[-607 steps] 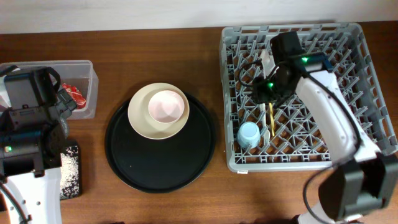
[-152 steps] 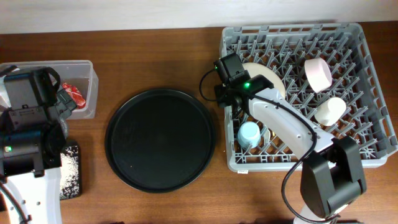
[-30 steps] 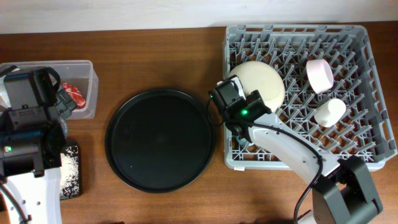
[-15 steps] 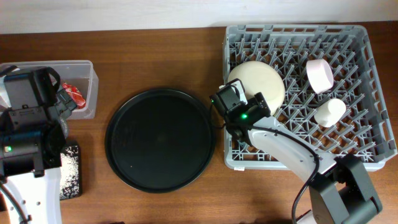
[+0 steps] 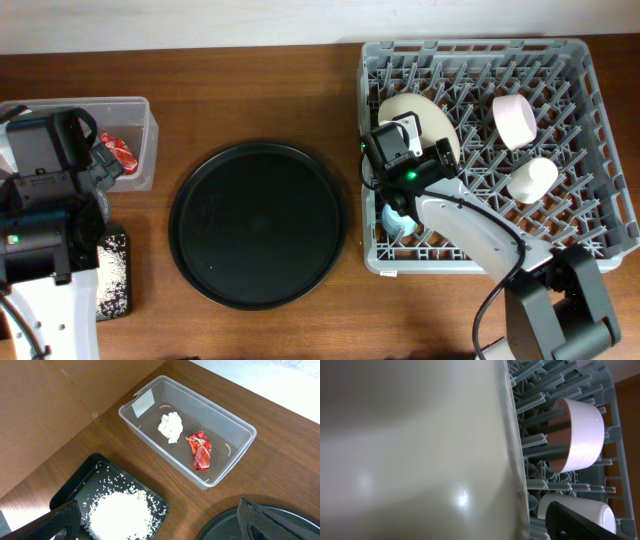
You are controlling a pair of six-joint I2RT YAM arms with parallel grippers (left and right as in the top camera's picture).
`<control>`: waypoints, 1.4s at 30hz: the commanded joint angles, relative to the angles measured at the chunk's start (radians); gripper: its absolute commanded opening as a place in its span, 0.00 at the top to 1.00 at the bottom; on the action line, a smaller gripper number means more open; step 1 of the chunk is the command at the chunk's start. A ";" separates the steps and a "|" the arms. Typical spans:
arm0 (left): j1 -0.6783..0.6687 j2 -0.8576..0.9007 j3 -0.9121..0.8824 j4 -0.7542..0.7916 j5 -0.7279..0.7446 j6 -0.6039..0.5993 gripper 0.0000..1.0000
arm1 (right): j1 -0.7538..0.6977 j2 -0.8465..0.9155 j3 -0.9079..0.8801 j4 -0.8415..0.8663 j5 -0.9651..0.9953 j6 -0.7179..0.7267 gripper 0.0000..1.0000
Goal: Sort waste into correct bins and load items into the dishwasher rack
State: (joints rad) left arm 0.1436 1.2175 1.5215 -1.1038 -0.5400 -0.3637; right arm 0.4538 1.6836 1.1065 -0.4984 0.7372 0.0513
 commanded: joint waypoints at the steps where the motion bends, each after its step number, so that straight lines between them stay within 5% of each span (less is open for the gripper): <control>1: 0.002 -0.004 0.008 -0.001 -0.014 -0.014 0.01 | -0.003 -0.078 0.017 -0.019 0.032 0.005 0.09; 5: 0.002 -0.004 0.008 -0.001 -0.014 -0.013 0.01 | -0.003 -0.133 0.039 -0.082 -0.011 0.006 0.11; 11: 0.002 -0.004 0.008 -0.001 -0.014 -0.013 0.01 | -0.003 -0.133 0.038 -0.108 -0.011 0.006 0.44; 16: 0.002 -0.004 0.008 -0.001 -0.014 -0.014 0.01 | -0.003 -0.133 0.039 -0.083 -0.009 0.005 0.52; 27: 0.002 -0.004 0.008 -0.001 -0.014 -0.014 0.01 | -0.083 -0.133 0.038 0.137 0.025 -0.160 0.51; 32: 0.002 -0.004 0.008 -0.001 -0.014 -0.014 0.01 | -0.183 -0.133 0.038 0.164 -0.209 -0.285 0.43; 38: 0.002 -0.004 0.008 -0.001 -0.014 -0.013 0.01 | -0.187 -0.133 0.038 0.188 -0.206 -0.310 0.61; 42: 0.002 -0.004 0.008 -0.001 -0.014 -0.014 0.01 | -0.187 -0.133 0.038 0.270 -0.155 -0.400 0.60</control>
State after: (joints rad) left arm 0.1436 1.2175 1.5215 -1.1038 -0.5404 -0.3637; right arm 0.2855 1.5715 1.1255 -0.2943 0.4911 -0.2920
